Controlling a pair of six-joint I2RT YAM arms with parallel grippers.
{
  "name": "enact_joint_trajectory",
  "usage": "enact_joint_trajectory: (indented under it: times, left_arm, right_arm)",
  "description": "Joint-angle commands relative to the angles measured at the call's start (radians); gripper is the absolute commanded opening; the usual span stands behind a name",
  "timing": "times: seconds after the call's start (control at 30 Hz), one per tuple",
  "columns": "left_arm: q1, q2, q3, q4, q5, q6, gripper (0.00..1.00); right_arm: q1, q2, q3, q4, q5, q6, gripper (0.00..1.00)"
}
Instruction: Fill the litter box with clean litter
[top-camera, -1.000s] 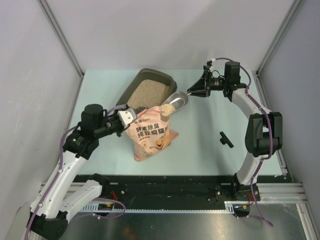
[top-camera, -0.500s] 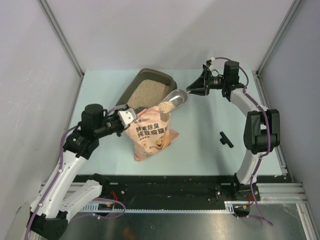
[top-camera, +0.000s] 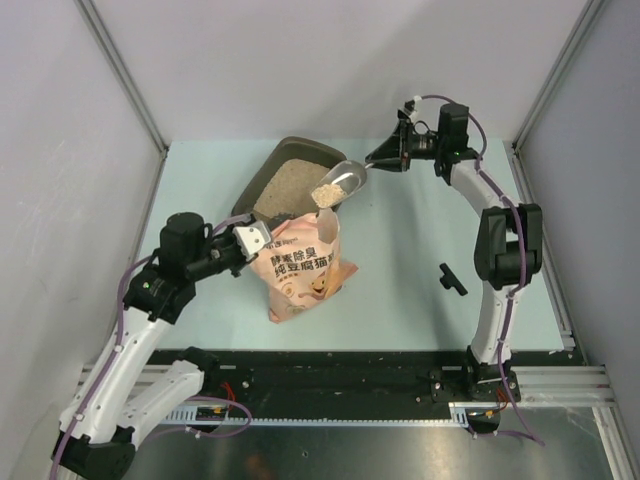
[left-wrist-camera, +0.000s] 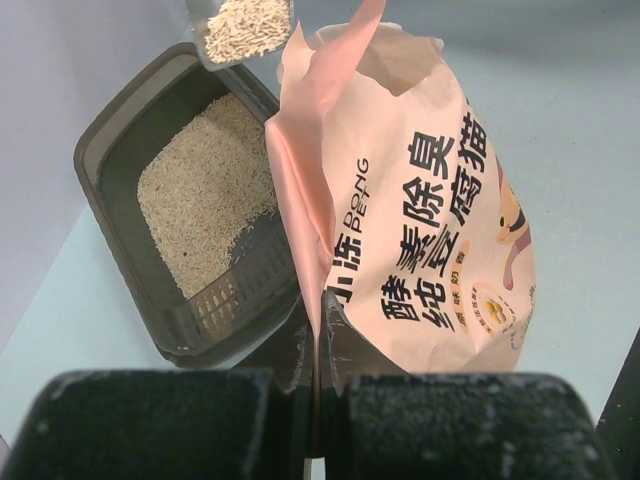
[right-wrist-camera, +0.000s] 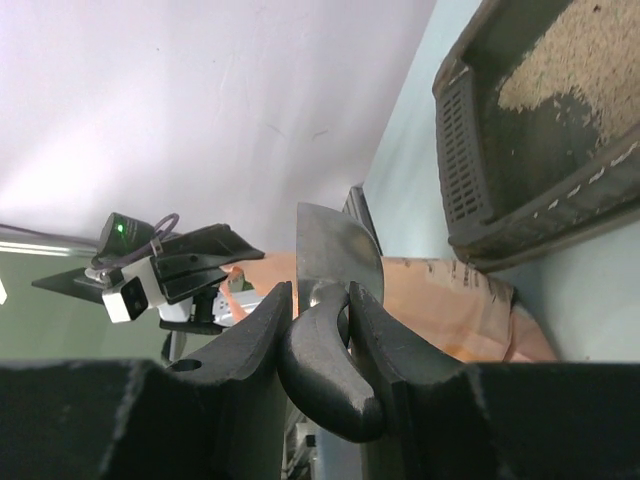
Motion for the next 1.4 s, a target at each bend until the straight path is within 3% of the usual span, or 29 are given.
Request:
enact_joint_trajectory:
  times: [0.0, 0.27, 0.5, 1.0, 1.23, 1.37]
  left_arm:
    - [0.005, -0.012, -0.017, -0.057, -0.003, -0.022, 0.00]
    - [0.005, 0.040, 0.001, -0.088, 0.013, -0.041, 0.00]
    - [0.005, 0.075, -0.005, -0.126, 0.005, -0.025, 0.00]
    - [0.005, 0.150, 0.009, -0.177, -0.073, 0.114, 0.00]
    - [0.005, 0.149, 0.029, -0.196, -0.072, 0.140, 0.00]
    - [0.005, 0.128, 0.024, -0.196, -0.037, 0.160, 0.00]
  right_arm:
    - [0.023, 0.076, 0.127, 0.015, -0.006, 0.010, 0.00]
    - [0.074, 0.363, 0.469, -0.008, 0.056, -0.019, 0.00]
    - [0.099, 0.464, 0.626, -0.022, 0.151, -0.074, 0.00]
    - [0.109, 0.547, 0.743, 0.019, 0.453, -0.197, 0.00]
    - [0.152, 0.483, 0.680, 0.015, 0.655, -0.345, 0.00]
    - [0.186, 0.457, 0.671, -0.014, 0.673, -0.427, 0.00]
